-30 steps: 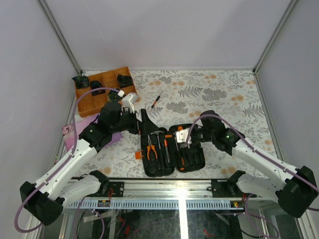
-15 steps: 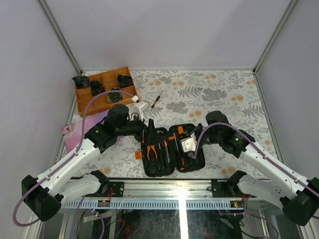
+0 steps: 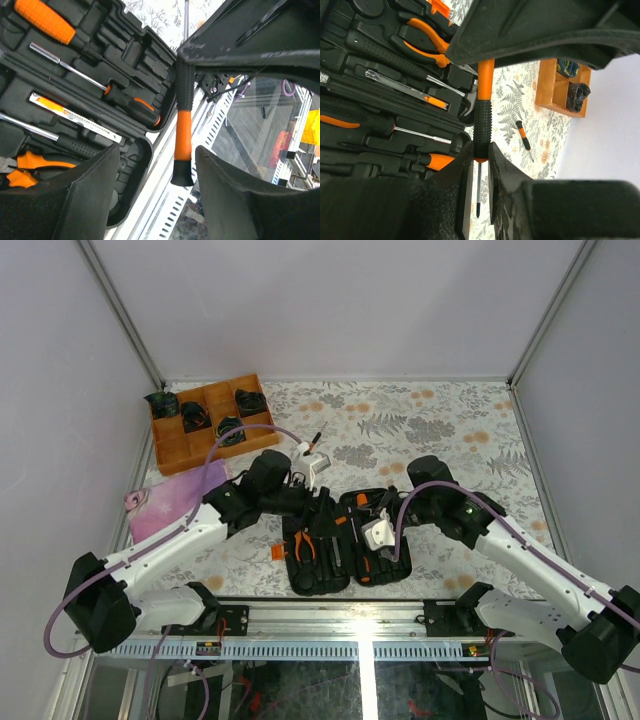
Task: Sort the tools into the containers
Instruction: Pick up the screwdriver from the center of the board.
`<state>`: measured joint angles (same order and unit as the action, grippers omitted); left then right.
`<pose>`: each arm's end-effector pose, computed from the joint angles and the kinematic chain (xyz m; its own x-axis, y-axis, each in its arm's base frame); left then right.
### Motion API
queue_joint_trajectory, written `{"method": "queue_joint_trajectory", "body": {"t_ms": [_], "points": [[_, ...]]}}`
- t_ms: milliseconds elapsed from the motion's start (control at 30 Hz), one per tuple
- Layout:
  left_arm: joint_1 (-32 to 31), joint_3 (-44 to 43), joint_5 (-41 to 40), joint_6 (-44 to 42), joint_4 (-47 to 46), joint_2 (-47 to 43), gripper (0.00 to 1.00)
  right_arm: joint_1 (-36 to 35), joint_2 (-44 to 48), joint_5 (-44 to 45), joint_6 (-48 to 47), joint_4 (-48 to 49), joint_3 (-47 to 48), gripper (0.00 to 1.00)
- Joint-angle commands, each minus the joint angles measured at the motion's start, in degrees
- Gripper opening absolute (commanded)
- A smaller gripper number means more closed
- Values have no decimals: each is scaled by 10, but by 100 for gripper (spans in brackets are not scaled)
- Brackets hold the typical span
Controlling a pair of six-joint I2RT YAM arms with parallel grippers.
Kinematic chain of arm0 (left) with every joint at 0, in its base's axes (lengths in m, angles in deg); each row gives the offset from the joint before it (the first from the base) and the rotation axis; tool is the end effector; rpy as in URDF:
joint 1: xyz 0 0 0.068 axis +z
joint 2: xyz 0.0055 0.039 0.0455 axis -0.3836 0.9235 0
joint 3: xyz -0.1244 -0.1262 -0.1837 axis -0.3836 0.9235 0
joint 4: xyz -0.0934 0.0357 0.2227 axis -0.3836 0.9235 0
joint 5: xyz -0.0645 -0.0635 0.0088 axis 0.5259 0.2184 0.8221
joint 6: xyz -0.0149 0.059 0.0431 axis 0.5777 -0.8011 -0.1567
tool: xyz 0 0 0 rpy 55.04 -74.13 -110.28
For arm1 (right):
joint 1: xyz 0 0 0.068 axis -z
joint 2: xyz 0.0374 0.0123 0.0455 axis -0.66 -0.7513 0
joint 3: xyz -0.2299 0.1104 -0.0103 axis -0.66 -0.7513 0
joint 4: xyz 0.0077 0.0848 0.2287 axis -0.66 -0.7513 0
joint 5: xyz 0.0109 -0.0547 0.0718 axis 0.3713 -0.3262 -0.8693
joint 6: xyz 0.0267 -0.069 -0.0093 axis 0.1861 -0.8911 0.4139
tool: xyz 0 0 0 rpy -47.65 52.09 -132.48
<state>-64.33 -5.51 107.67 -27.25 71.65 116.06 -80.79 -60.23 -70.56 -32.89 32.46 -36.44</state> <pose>0.1720 -0.2002 0.2550 -0.7179 0.2681 -0.6424 0.6844 0.4407 -0.5809 0.1486 0.1718 0.2746 0.8023 -0.3525 -0.4817 -0.5851 -0.3048 -0.7515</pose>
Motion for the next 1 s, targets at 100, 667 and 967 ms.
{"method": "queue_joint_trajectory", "body": {"t_ms": [100,667,967], "points": [[-10,-35,5,1,-54,13,52,-3,-12,-38,-37,-24,33,0],[-24,-42,-17,3,-41,19,0,-3,0,-40,-32,-31,38,34],[-24,-23,-135,19,-51,-17,1,-3,104,-21,183,126,-25,68]]}}
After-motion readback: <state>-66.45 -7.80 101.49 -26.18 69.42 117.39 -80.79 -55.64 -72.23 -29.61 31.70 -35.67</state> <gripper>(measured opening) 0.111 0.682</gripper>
